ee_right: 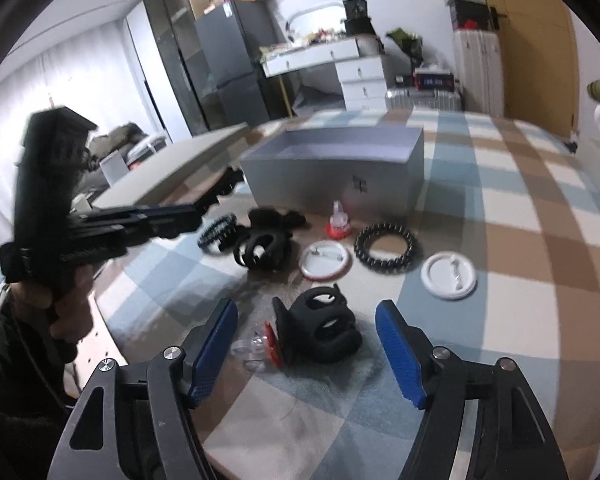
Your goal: Organize jewelry
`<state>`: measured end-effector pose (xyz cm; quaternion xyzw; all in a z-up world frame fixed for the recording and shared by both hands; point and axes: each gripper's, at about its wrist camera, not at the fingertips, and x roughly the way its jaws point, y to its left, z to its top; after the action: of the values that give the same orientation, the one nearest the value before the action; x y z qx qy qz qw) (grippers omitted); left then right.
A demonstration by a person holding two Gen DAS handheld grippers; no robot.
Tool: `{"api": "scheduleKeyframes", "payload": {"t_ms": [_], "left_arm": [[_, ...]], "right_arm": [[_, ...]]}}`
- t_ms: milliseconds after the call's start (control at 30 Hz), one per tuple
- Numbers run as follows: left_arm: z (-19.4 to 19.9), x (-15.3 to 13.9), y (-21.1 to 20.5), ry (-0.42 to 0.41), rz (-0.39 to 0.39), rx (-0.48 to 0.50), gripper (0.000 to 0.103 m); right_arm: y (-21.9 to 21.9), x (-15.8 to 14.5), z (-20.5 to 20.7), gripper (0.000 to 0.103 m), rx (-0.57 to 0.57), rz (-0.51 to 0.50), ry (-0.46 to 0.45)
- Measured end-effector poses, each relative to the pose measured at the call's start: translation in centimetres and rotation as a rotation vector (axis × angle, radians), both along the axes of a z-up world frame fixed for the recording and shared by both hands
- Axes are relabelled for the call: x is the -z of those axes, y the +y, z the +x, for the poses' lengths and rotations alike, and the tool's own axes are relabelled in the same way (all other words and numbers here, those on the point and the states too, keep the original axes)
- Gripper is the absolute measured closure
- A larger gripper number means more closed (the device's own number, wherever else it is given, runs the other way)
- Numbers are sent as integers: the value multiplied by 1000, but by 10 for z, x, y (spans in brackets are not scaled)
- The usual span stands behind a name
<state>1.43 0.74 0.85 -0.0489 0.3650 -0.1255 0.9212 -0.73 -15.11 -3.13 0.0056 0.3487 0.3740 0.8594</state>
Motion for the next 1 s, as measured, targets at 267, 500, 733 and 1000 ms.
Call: {"api": "scheduleKeyframes", "payload": {"t_ms": [267,500,733,1000], "left_arm": [[-2,-7,1,-40,-12,-3,89],[13,-16,4,-88,-20,-30,89],[46,-23,6,-128,-32,-59,89],[79,-14,6,-109,-8,-90,89]], "right_arm": [[1,-6,-1,57,23,12,-37],[-3,-32,20,56,84,104,-65],[10,-56,59,56,143,171,-90],[27,-54,101,56,196,170,-40]]}}
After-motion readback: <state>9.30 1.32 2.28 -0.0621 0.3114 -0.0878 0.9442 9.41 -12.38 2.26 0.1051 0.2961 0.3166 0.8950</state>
